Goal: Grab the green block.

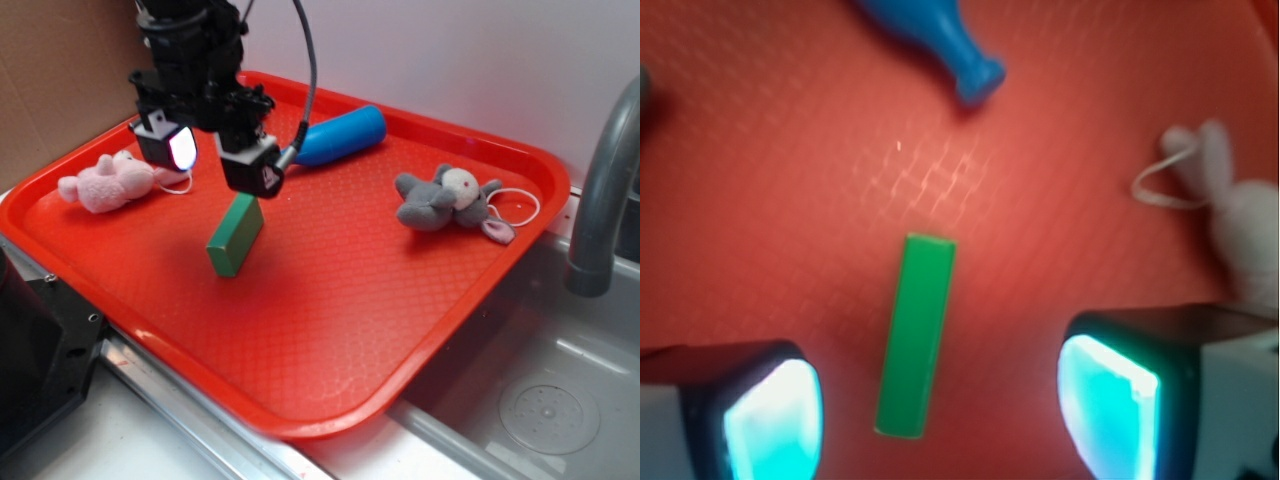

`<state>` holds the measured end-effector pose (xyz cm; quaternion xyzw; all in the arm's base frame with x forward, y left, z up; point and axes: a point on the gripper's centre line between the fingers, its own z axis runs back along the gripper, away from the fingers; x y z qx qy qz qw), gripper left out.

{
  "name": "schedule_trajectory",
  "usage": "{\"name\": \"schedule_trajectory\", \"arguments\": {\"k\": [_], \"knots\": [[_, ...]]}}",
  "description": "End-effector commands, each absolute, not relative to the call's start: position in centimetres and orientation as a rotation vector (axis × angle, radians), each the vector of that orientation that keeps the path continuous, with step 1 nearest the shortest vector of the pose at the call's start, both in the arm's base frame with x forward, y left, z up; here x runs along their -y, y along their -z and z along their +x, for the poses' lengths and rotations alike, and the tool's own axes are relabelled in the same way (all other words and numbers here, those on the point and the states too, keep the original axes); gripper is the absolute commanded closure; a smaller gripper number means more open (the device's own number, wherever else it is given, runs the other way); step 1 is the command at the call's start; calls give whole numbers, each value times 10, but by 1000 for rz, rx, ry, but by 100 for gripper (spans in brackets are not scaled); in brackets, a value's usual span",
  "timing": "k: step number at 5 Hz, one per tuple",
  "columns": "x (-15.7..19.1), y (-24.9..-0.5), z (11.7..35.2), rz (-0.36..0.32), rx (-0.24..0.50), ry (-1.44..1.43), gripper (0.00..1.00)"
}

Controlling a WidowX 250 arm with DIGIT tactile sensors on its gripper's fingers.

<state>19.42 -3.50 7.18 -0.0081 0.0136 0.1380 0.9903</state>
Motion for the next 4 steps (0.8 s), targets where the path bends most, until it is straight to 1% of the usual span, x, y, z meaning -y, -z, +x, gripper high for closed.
{"name": "schedule_trajectory", "arguments": {"k": [1, 2, 3, 4], "knots": [[12, -46, 206, -12, -24, -266, 0], [10, -29, 204, 0, -65, -248, 0], [14, -24, 204, -7, -86, -242, 0], [11, -15, 204, 6, -121, -234, 13]]}}
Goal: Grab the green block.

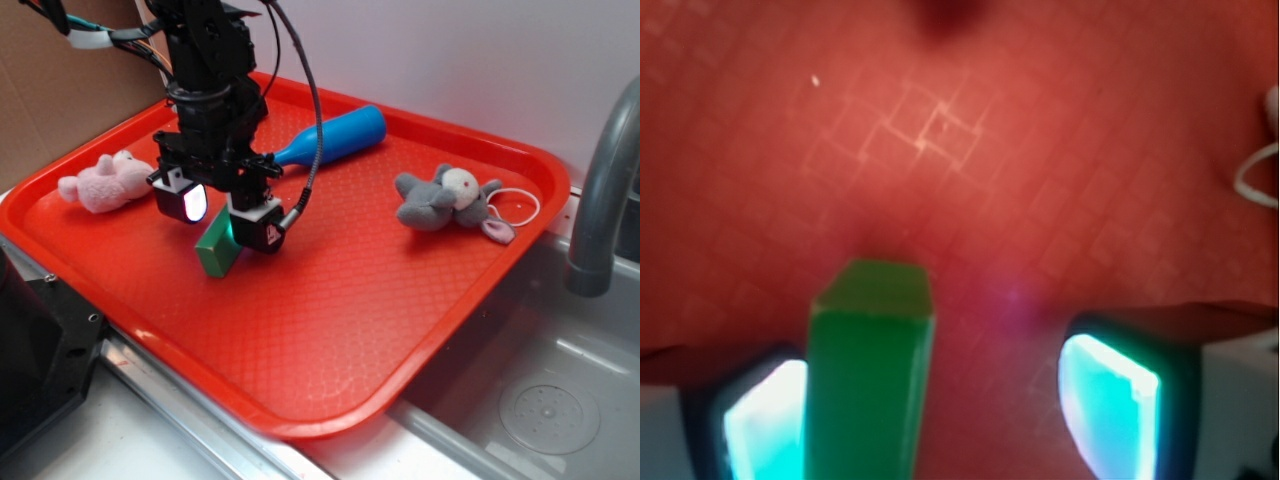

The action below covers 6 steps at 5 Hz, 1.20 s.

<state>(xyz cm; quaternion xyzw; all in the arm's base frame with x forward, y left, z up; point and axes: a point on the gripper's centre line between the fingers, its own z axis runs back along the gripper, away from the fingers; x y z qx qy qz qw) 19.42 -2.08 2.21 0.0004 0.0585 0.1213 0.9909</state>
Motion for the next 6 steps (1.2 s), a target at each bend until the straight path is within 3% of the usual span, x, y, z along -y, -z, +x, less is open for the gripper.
{"name": "schedule_trajectory", "arguments": {"k": [1, 2, 4, 6], "knots": [[8, -18, 205, 14, -122, -238, 100], [11, -43, 211, 23, -97, -182, 100], [9, -145, 210, 5, -15, -184, 100], [-2, -245, 197, -4, 113, 60, 100]]}}
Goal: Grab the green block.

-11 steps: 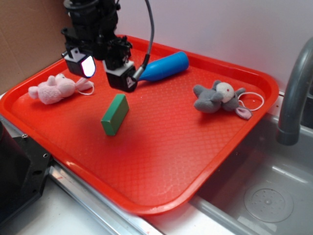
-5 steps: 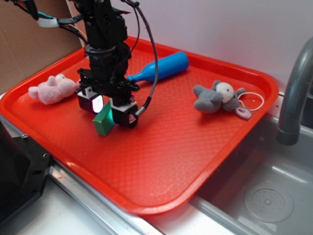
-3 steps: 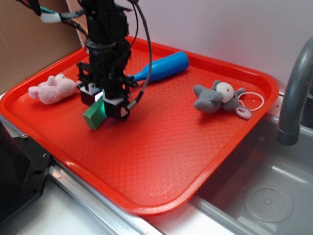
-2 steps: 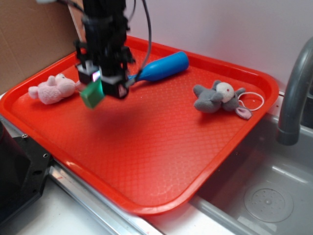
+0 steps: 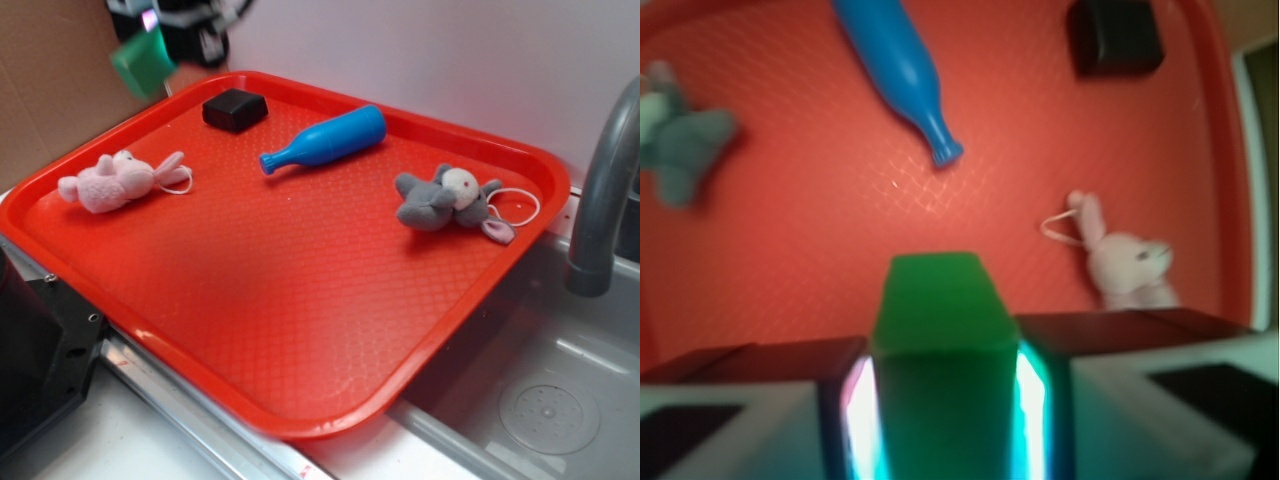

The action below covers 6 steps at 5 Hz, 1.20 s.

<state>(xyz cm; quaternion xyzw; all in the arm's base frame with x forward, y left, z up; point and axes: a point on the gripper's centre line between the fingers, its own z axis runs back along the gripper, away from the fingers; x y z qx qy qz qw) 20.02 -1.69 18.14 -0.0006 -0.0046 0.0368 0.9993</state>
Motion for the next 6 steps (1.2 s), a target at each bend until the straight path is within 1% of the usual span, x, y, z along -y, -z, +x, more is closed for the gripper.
{"name": "schedule_trajectory", "arguments": {"k": [1, 2, 5, 6], "knots": [[-10, -295, 194, 12, 121, 42, 100], [-12, -303, 196, 1, 138, 35, 100], [-6, -297, 204, 18, 132, 51, 100], [-5, -296, 205, 14, 143, 52, 93]]}}
